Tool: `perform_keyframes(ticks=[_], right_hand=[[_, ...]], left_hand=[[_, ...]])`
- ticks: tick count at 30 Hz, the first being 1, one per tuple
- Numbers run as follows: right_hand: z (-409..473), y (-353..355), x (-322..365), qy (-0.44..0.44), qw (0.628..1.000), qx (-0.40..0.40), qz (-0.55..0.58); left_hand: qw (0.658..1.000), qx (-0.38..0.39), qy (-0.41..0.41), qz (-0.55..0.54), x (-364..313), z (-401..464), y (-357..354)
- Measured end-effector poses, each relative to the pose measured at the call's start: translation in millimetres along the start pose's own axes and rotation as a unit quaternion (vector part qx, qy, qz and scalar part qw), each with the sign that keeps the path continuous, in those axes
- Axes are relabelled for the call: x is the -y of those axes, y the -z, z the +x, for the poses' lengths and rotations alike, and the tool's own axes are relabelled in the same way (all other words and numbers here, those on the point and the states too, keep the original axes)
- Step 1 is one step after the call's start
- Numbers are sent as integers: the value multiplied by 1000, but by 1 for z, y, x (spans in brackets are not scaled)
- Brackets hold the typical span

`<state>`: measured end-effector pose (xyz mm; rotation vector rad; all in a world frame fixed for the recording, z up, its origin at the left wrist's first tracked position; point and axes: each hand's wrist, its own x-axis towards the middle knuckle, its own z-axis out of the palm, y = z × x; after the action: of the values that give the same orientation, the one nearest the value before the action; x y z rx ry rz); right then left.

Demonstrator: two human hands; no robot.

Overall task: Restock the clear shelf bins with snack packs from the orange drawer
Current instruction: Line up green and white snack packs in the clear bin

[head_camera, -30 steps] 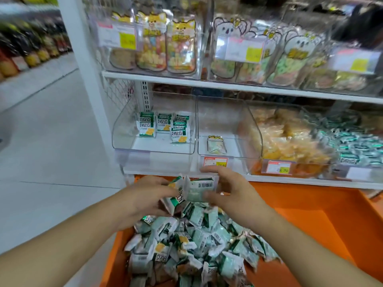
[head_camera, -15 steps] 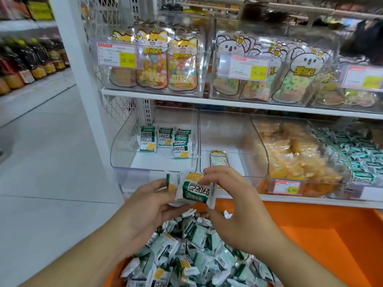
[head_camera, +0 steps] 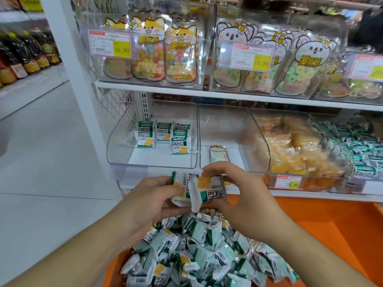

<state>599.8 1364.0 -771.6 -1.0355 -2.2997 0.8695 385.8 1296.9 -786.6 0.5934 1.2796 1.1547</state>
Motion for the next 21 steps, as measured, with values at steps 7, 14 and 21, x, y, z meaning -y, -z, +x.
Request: perform_keyframes(ticks=[7,14,21], right_hand=[[-3,-7,9,62,993,87,-51],[-1,-19,4,11,997,-52,-54],[3,-28,8,-143,956,3,257]], left_hand=[[991,100,75,45,-1,-5,7],[996,68,35,41,1,-6,6],[999,14,-46,17,7,-1,5]])
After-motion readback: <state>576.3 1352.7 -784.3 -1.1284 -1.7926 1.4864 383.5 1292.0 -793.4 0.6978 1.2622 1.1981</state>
